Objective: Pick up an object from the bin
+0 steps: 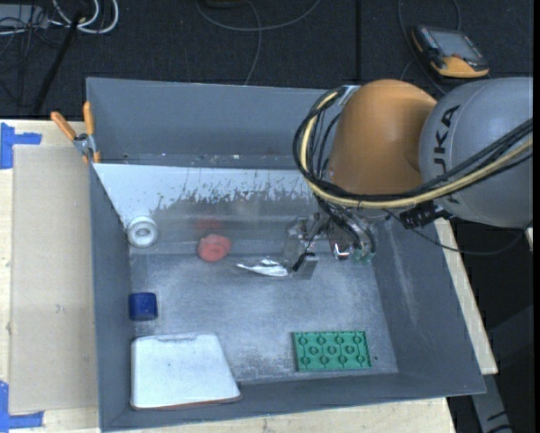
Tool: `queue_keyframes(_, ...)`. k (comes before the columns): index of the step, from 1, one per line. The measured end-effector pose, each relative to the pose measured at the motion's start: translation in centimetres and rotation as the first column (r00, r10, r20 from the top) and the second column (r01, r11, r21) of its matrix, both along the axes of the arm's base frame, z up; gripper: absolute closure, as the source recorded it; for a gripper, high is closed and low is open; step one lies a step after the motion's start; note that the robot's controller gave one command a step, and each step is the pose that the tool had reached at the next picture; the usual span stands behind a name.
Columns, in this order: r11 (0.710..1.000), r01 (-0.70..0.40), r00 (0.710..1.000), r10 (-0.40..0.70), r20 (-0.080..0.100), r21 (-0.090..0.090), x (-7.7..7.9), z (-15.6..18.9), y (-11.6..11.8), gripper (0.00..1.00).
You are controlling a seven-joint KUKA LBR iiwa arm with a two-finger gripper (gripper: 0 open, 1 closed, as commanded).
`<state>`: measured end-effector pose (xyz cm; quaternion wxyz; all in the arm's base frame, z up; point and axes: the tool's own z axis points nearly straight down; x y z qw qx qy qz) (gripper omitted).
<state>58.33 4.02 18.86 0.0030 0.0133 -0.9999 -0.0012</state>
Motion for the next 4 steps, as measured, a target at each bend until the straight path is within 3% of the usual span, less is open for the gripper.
queue_keyframes(1,1.000,0.002,1.000,-0.002,0.006,-0.002,0.2,0.3,-0.2,0.00)
queue_keyframes(2,0.979,-0.204,0.979,0.204,0.001,-0.001,-1.2,-12.2,-0.7,0.00)
queue_keyframes(3,0.979,-0.202,0.979,0.202,0.006,-0.002,-1.0,-11.9,-0.7,1.00)
queue_keyframes(4,0.987,-0.161,0.987,0.161,0.017,-0.003,3.6,3.9,-0.3,1.00)
